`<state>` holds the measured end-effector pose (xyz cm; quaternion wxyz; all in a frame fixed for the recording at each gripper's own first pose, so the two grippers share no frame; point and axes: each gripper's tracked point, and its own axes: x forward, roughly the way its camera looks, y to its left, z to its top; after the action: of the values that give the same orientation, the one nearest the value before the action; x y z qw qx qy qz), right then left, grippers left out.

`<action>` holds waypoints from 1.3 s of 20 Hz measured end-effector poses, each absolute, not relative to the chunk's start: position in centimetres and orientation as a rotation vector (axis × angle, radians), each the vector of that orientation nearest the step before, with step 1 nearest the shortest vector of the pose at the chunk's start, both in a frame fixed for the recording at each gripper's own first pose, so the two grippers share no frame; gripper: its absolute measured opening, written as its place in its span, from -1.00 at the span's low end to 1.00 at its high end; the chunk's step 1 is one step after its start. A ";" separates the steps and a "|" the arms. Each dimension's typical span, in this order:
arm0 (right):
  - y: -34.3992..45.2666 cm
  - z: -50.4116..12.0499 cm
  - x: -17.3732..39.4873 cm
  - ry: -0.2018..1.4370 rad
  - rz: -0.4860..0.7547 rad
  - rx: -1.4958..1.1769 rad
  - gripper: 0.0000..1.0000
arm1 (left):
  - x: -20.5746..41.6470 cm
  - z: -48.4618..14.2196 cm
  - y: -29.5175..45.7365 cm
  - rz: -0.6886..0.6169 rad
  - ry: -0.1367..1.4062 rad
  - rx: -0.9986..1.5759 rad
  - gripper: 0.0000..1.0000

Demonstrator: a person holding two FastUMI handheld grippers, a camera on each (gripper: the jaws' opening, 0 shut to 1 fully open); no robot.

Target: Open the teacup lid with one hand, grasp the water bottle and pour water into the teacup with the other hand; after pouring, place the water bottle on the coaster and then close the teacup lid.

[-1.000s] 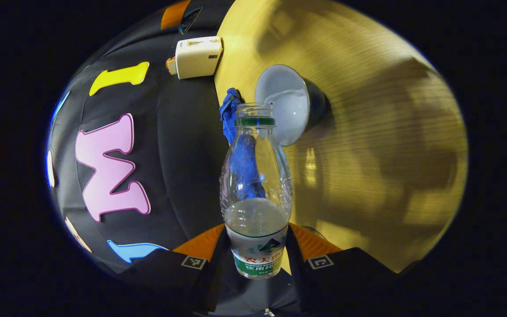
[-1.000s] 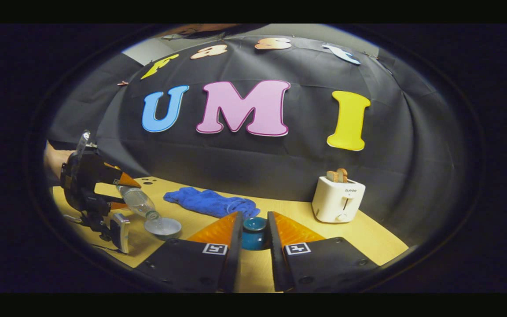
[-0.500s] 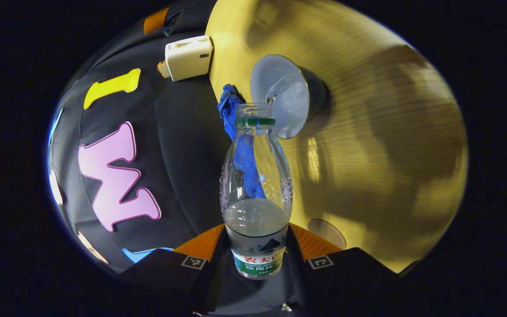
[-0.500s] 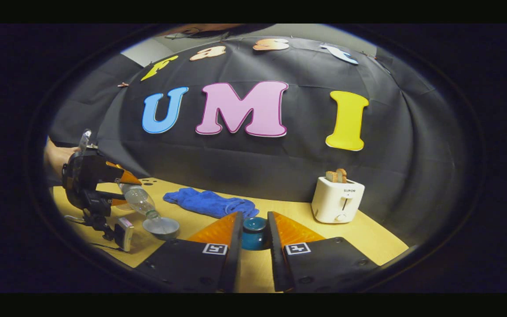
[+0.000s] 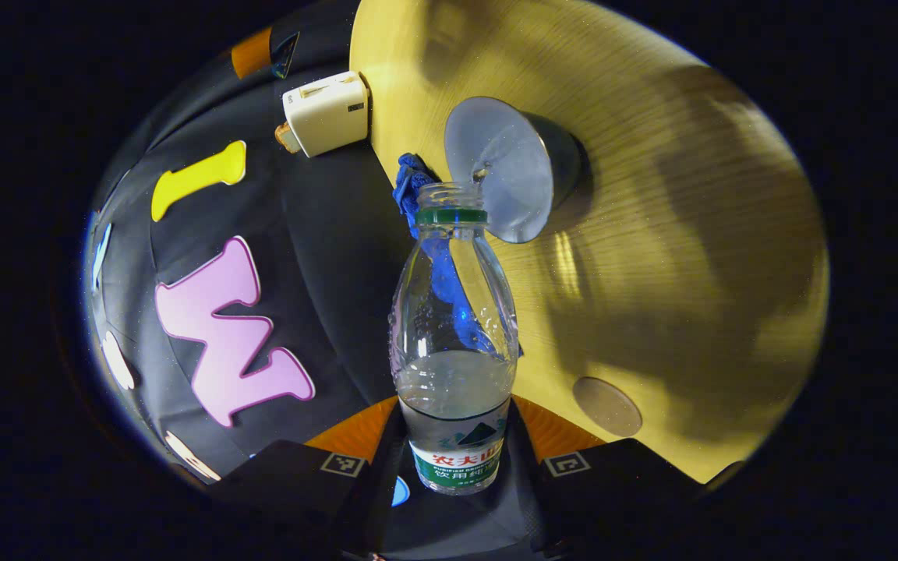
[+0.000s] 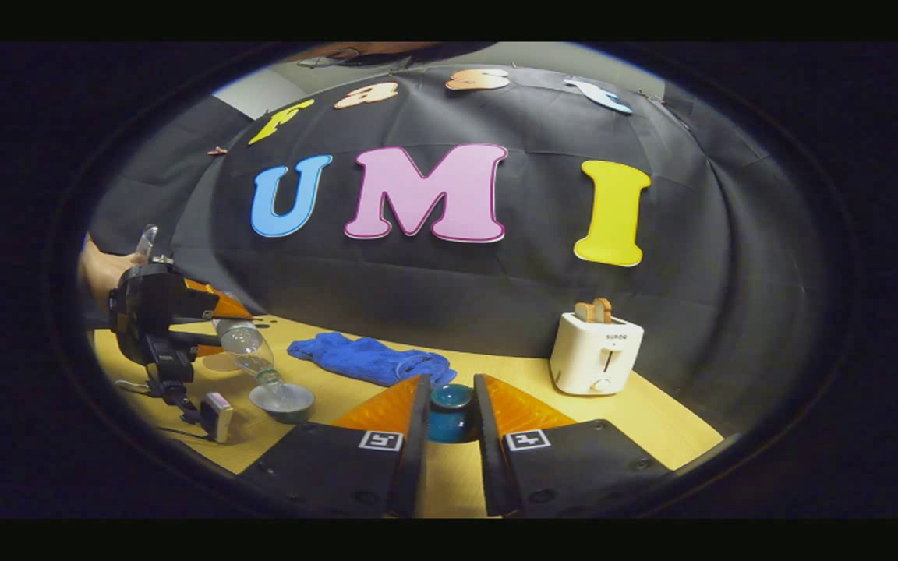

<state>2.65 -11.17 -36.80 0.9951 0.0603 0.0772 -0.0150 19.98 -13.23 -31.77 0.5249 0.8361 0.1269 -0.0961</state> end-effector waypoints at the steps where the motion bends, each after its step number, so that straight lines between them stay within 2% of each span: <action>1: -11.2 -36.8 2.7 0.154 -0.030 0.118 -0.24 | 20.0 -31.7 -13.2 -0.227 0.299 2.015 0.37; 5: -11.5 -36.9 2.3 0.152 -0.033 0.117 -0.24 | 20.4 -30.7 -13.2 -0.212 0.271 2.080 0.37; 6: -11.6 -36.9 2.4 0.151 -0.035 0.118 -0.35 | 20.5 -30.4 -13.2 -0.201 0.261 2.097 0.38; 8: -11.7 -36.8 2.4 0.148 -0.035 0.117 -0.28 | 20.5 -30.1 -13.3 -0.186 0.243 2.123 0.37; 9: -11.8 -36.7 2.4 0.146 -0.035 0.114 -0.35 | 20.6 -30.1 -13.5 -0.179 0.227 2.134 0.37; 10: -11.8 -36.6 2.4 0.145 -0.034 0.109 -0.29 | 20.6 -29.8 -13.6 -0.170 0.212 2.151 0.38; 12: -11.9 -36.6 2.4 0.140 -0.030 0.097 -0.44 | 20.9 -29.6 -13.6 -0.160 0.189 2.167 0.38; 13: -11.8 -36.6 2.3 0.139 -0.028 0.095 -0.34 | 21.0 -29.6 -13.7 -0.150 0.179 2.171 0.37; 14: -11.8 -36.6 2.3 0.140 -0.025 0.096 -0.44 | 21.1 -29.3 -13.7 -0.148 0.175 2.175 0.37; 16: -11.8 -36.6 2.4 0.140 -0.024 0.100 -0.44 | 21.1 -29.2 -13.9 -0.142 0.167 2.181 0.38; 21: -11.7 -36.7 2.4 0.143 -0.020 0.103 -0.44 | 21.3 -29.4 -14.0 -0.160 0.162 2.179 0.37; 26: -11.9 -36.5 2.3 0.145 -0.029 0.101 -0.44 | 20.8 -30.7 -14.5 -0.230 0.195 2.038 0.37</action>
<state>2.32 -11.88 -36.47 0.9960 0.0504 0.0724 -0.0147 20.80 -14.46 -30.71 0.5149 0.8480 0.0811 -0.0957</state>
